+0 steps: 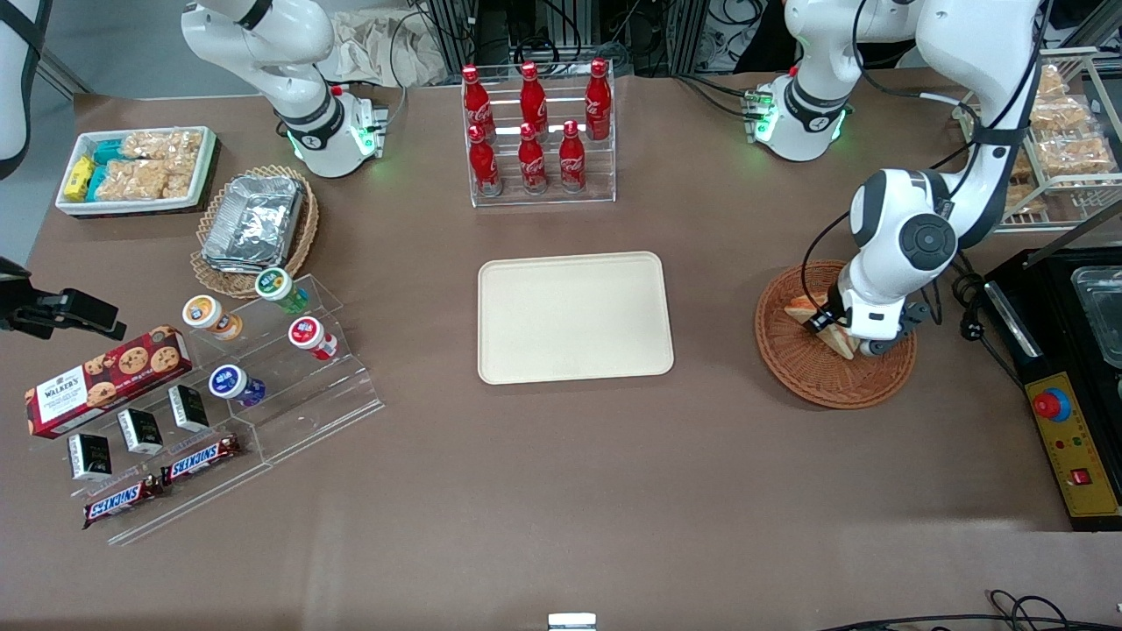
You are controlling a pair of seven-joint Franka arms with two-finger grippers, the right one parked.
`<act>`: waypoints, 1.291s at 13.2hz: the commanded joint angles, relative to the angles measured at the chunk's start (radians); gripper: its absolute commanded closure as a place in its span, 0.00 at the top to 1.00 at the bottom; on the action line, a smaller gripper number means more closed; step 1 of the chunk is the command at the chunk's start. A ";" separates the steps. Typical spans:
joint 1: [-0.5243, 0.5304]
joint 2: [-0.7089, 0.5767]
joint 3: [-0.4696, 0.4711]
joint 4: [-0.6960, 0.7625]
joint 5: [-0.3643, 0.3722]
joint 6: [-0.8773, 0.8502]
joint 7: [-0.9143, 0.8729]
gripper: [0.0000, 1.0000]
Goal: Place sandwich from basket to tray
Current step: 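Close the left gripper on the sandwich and lift it up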
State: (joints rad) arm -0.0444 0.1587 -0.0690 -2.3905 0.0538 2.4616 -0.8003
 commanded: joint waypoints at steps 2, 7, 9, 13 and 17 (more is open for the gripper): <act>-0.002 -0.103 -0.003 0.040 0.030 -0.106 -0.022 0.00; -0.005 -0.082 -0.075 0.537 0.015 -0.671 0.103 0.00; -0.005 -0.065 -0.077 0.669 -0.026 -0.771 0.200 0.00; -0.005 -0.018 -0.119 0.766 -0.052 -0.859 0.300 0.00; -0.006 0.061 -0.260 0.745 -0.058 -0.801 0.285 0.00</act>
State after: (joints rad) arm -0.0519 0.1756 -0.2735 -1.6660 0.0041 1.6428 -0.5106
